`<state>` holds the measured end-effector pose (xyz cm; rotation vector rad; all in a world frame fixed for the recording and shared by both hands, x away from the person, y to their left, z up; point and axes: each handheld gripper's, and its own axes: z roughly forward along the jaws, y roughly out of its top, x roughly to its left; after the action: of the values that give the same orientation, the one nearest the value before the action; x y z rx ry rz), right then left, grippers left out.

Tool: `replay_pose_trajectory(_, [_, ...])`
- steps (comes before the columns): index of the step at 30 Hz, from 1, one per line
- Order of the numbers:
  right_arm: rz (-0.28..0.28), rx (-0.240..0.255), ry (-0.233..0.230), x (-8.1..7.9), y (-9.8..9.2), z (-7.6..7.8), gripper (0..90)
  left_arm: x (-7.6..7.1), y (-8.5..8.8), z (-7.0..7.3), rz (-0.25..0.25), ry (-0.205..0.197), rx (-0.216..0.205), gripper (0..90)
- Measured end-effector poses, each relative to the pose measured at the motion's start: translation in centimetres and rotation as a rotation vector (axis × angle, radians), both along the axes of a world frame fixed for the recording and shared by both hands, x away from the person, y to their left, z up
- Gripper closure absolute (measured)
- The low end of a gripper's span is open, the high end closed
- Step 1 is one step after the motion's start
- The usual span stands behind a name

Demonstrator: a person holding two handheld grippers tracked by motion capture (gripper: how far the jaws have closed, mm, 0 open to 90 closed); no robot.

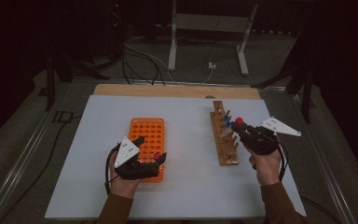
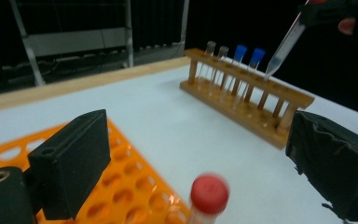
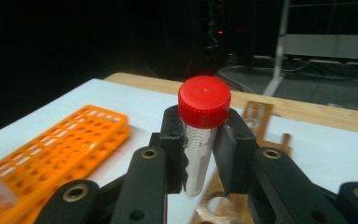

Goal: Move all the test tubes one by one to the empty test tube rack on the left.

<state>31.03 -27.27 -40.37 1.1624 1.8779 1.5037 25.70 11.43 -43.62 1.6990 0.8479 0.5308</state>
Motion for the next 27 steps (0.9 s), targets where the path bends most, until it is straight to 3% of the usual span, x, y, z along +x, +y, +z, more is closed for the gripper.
replay_pose_trajectory(7, [0.091,-0.007,0.024,-0.5,2.0,0.0,74.9,0.7,-3.2,1.0,-0.062,-0.009,0.029,11.7])
replay_pose_trajectory(16, [0.223,-0.037,0.050,-1.4,5.2,-0.2,74.8,0.8,-5.7,0.6,-0.114,0.007,0.060,17.3])
replay_pose_trajectory(22, [0.287,-0.062,0.052,-2.3,7.1,-0.2,74.7,0.6,-6.8,0.5,-0.136,0.004,0.091,26.9])
replay_pose_trajectory(23, [0.307,-0.061,0.058,-2.5,7.6,-0.3,74.7,0.5,-7.0,0.4,-0.143,0.003,0.095,34.8])
replay_pose_trajectory(27, [0.348,-0.077,0.059,-2.9,8.4,-0.3,74.8,0.4,-7.8,0.2,-0.181,0.009,0.119,46.8])
